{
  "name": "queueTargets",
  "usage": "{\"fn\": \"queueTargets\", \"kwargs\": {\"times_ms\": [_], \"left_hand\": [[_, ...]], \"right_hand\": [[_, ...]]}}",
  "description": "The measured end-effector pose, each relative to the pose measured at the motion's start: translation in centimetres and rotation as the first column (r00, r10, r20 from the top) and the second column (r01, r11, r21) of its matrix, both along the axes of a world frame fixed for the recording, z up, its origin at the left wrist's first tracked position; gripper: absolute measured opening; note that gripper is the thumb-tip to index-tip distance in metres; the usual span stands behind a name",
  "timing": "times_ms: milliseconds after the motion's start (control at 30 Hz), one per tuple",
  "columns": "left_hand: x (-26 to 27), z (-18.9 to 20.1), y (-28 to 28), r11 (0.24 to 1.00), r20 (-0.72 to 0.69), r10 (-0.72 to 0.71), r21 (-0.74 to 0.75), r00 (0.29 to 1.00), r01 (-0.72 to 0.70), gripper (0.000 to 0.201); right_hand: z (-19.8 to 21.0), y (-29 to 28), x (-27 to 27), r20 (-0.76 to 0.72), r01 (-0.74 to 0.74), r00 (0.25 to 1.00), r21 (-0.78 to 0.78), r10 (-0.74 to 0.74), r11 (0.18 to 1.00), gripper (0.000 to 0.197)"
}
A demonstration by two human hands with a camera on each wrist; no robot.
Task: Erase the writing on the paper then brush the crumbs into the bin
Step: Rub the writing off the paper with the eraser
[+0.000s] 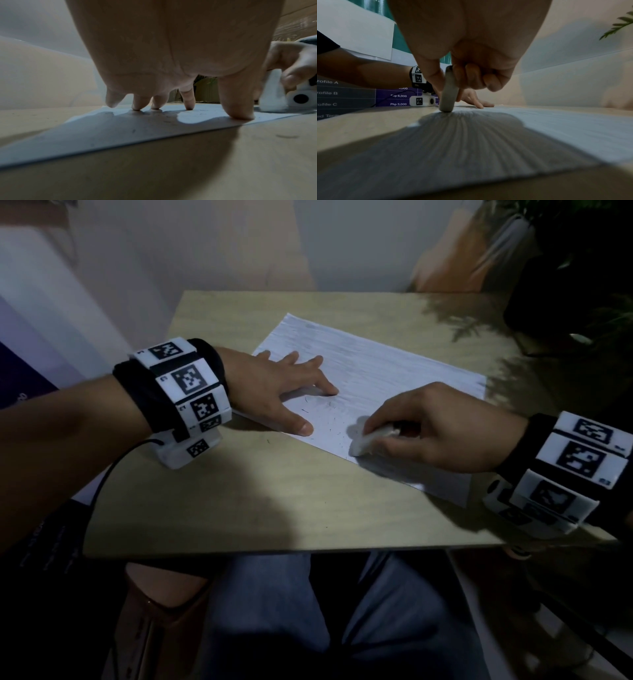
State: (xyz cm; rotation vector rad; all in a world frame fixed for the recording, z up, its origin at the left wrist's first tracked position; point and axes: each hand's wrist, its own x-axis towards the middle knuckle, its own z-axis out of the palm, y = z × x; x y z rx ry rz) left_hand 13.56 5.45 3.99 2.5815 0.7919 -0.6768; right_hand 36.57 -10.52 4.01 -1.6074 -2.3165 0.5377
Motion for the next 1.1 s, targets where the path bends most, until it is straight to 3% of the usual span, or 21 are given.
{"fn": "queueTargets", "kwargs": {"times_ms": [200,367,467,533,633,800,900,1000,1100], "left_hand": [[0.2,0.1,-0.3,0.999,0.021,0.001,0.033,1.0,-0.002,0.076],[0.1,-0.1,0.0,0.999,0.03,-0.033,-0.017,0.999,0.034,0.066],[0.3,0.0,-0.3,1.0,0.009,-0.023,0.007,1.0,0.023,0.069],[0.4,0.1,-0.4,1.0,-0.003,-0.014,0.017,1.0,0.014,0.073],[0.4,0.1,-0.4,1.0,-0.005,0.003,0.019,1.0,-0.003,0.074],[0.5,0.1,-0.4,0.999,-0.004,0.038,0.034,0.999,-0.038,0.077],[0.6,0.2,-0.4,0.999,-0.004,0.041,0.03,0.999,-0.041,0.077],[0.5,0.1,-0.3,0.999,-0.001,0.044,0.032,0.999,-0.044,0.076],[0.5,-0.1,-0.2,0.998,0.001,0.047,0.032,0.999,-0.047,0.077]], "right_hand": [[0.0,0.5,0.5,-0.002,0.099,0.995,0.097,-0.1,0.99,0.035],[-0.1,0.6,0.4,0.046,0.13,0.99,0.078,-0.134,0.988,0.066],[-0.2,1.0,0.9,0.073,0.231,0.967,0.157,-0.245,0.96,0.049],[-0.2,0.9,0.7,0.072,0.173,0.981,0.12,-0.183,0.978,0.043],[0.1,0.5,0.0,0.024,0.084,0.996,-0.012,-0.084,0.996,0.046],[-0.1,1.4,0.5,0.108,0.187,0.973,0.141,-0.203,0.972,0.05],[-0.1,1.2,-0.1,0.079,0.11,0.99,0.089,-0.118,0.99,0.037],[0.2,1.2,-0.3,0.011,0.099,0.995,0.0,-0.099,0.995,0.04],[-0.1,2.0,0.2,0.072,0.17,0.982,0.097,-0.177,0.981,0.047]]}}
